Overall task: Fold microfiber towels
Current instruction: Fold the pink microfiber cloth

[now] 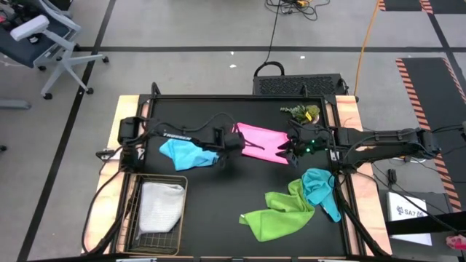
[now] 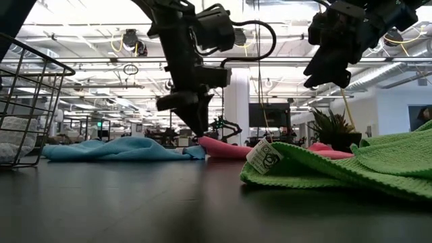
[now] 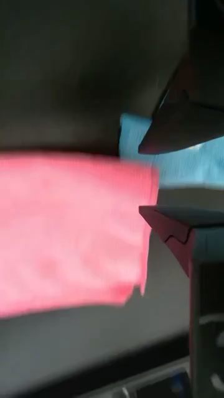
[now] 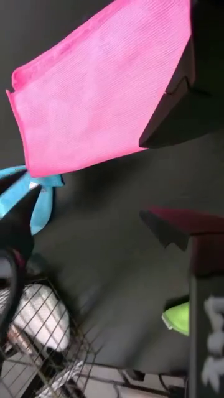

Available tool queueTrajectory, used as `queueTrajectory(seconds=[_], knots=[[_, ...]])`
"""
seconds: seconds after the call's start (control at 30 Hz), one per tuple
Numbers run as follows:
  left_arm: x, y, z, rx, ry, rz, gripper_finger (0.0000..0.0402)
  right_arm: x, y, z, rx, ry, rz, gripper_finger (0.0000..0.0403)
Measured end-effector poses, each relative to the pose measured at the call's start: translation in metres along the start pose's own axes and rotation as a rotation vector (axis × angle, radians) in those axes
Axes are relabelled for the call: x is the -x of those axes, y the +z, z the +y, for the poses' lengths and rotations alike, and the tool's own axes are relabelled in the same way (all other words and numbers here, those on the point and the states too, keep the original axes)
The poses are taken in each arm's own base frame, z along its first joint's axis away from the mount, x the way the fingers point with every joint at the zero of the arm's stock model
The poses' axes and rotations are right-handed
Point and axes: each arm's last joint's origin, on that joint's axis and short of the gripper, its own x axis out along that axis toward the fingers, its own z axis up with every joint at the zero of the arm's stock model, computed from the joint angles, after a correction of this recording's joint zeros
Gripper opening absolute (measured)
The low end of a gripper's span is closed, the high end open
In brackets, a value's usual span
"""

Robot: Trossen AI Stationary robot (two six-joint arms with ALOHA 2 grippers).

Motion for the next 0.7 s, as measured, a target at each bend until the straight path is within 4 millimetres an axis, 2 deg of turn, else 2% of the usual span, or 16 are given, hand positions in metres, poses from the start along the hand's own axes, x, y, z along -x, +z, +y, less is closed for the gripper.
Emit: queueTrajectory(seconds=[0.27, 0.47, 0.7], knots=[[-0.002, -0.001, 0.007, 0.041, -0.005, -0.026, 0.0181, 0.000, 0.000, 0.000, -0.003, -0.001, 0.001, 0.0165], [-0.002, -0.003, 0.004, 0.015, -0.025, -0.007, 0.0182, 0.000, 0.000, 0.000, -0.010, -0.002, 0.001, 0.0165], [-0.013, -0.001, 0.004, 0.004, -0.023, -0.010, 0.0182, 0.000, 0.000, 0.000, -0.014, -0.003, 0.000, 0.0165]])
